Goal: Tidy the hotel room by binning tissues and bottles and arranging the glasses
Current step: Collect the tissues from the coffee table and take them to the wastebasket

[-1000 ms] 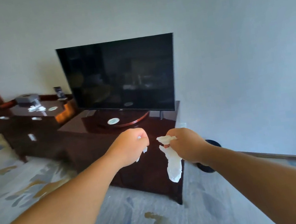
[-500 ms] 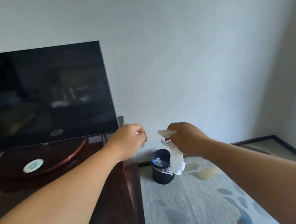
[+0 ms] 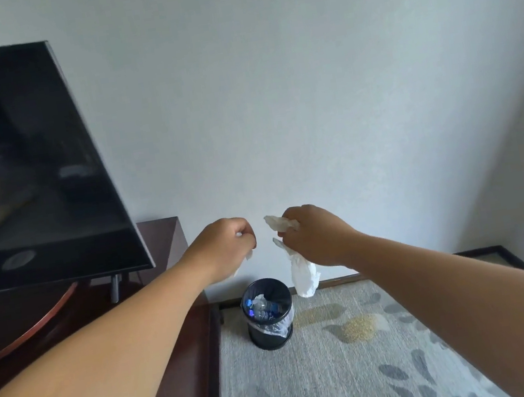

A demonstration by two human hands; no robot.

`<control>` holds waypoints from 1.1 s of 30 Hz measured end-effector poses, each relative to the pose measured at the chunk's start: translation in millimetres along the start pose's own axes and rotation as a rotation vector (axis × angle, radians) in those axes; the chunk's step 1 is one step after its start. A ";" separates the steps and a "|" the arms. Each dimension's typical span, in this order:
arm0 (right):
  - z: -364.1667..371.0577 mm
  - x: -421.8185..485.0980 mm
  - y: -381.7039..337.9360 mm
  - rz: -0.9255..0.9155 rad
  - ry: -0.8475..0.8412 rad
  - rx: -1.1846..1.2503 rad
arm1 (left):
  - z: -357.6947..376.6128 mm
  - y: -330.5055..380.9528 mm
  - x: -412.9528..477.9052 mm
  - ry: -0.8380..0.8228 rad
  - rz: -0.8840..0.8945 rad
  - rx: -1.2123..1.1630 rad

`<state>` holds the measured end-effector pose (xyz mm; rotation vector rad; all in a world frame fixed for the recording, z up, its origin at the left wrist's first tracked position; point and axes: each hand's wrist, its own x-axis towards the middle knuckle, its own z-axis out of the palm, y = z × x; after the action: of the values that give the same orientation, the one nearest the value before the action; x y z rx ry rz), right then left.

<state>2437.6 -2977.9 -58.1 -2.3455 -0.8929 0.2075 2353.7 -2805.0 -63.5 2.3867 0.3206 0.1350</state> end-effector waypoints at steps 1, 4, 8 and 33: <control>-1.9 16.0 9.3 -0.009 -0.018 -0.002 | 4.0 -1.0 16.2 0.000 -0.009 -0.006; 1.2 61.8 33.1 -0.010 -0.135 -0.011 | 11.1 -10.1 61.4 -0.021 -0.040 0.023; 19.9 127.2 69.3 -0.023 -0.242 -0.022 | 20.2 -38.7 130.2 -0.030 -0.095 0.018; 250.0 440.9 289.6 0.185 -0.622 0.014 | 192.4 -295.3 409.7 -0.167 -0.501 -0.087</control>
<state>2845.5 -2739.4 -400.9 -2.3791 -0.9357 1.0577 2727.4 -2609.0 -401.2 2.1423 0.7989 -0.2744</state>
